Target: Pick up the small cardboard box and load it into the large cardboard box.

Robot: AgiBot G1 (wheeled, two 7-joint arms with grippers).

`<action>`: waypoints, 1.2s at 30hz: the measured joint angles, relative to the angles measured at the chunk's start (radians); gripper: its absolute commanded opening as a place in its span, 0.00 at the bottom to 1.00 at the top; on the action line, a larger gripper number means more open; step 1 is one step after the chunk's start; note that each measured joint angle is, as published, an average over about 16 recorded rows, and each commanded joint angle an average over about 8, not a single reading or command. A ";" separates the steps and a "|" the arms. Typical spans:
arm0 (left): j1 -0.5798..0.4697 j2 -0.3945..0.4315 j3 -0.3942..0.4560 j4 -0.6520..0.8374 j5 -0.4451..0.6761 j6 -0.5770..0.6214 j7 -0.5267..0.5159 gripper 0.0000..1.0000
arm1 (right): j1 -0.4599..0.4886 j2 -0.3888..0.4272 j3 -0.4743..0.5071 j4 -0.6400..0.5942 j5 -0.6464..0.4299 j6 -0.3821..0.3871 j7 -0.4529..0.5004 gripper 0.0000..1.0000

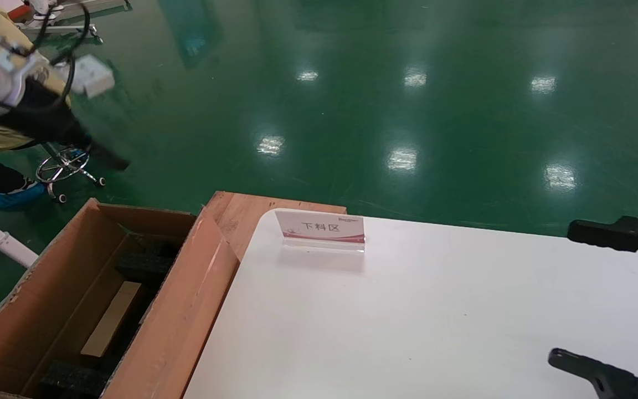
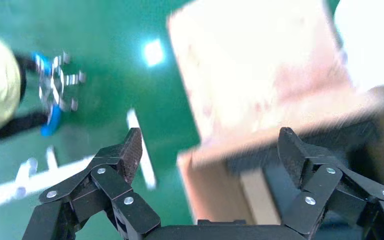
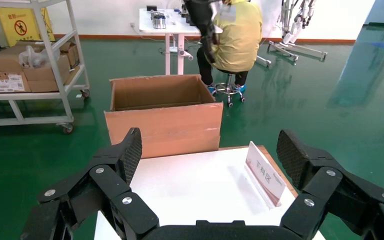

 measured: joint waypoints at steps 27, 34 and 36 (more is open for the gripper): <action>0.322 -0.075 -0.569 -0.315 -0.154 0.076 0.177 1.00 | 0.000 -0.001 0.002 0.000 -0.001 0.000 0.001 1.00; 0.471 -0.096 -0.786 -0.415 -0.204 0.127 0.240 1.00 | -0.001 -0.002 0.004 0.000 -0.003 -0.001 0.002 1.00; 0.514 -0.102 -0.849 -0.444 -0.218 0.142 0.259 1.00 | -0.001 -0.002 0.005 0.001 -0.003 -0.002 0.002 1.00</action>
